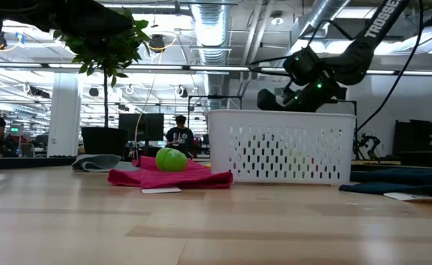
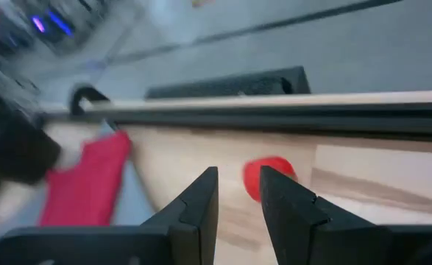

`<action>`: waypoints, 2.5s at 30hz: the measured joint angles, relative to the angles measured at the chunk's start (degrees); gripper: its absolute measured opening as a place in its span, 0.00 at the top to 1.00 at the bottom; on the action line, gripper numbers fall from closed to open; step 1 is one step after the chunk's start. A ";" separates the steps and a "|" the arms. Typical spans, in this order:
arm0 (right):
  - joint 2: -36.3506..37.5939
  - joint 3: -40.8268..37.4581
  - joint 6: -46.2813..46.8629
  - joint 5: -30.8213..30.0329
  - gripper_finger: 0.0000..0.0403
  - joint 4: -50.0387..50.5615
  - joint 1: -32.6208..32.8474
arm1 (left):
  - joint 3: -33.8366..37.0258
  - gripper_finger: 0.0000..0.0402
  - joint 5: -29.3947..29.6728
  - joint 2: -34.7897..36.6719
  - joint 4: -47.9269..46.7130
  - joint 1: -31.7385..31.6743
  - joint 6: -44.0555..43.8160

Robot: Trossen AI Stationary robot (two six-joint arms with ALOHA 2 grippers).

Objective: Pick and placing Produce into tupperware
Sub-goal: Put the strawberry into the white bin

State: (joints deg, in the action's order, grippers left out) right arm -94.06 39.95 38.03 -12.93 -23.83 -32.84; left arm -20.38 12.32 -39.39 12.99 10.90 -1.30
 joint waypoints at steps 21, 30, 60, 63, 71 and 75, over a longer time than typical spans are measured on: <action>-0.78 5.27 -6.08 12.23 0.65 16.83 -5.63 | 0.00 0.98 0.02 0.01 0.11 0.00 0.02; -9.19 11.15 -7.33 14.17 0.66 18.65 -4.73 | 0.00 0.98 0.04 -0.01 -0.38 0.00 0.02; -10.27 16.82 -10.81 14.61 0.97 29.53 -4.42 | 0.00 0.98 0.31 0.00 -2.03 -0.01 -1.46; -10.27 16.82 -11.09 14.63 0.97 29.19 -4.42 | 0.00 0.98 0.31 -0.01 -2.03 -0.01 -1.46; -9.98 16.82 -10.95 15.90 0.97 29.32 -4.42 | 0.00 0.98 0.31 0.00 -2.01 -0.01 -1.46; -9.62 16.84 -10.81 15.91 0.97 29.11 -4.42 | 0.00 0.98 0.28 -0.01 -2.01 -0.01 -1.44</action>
State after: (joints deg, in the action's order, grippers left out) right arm -103.68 56.80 27.22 2.98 5.28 -37.26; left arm -20.38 12.60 -39.40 10.98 10.90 -2.74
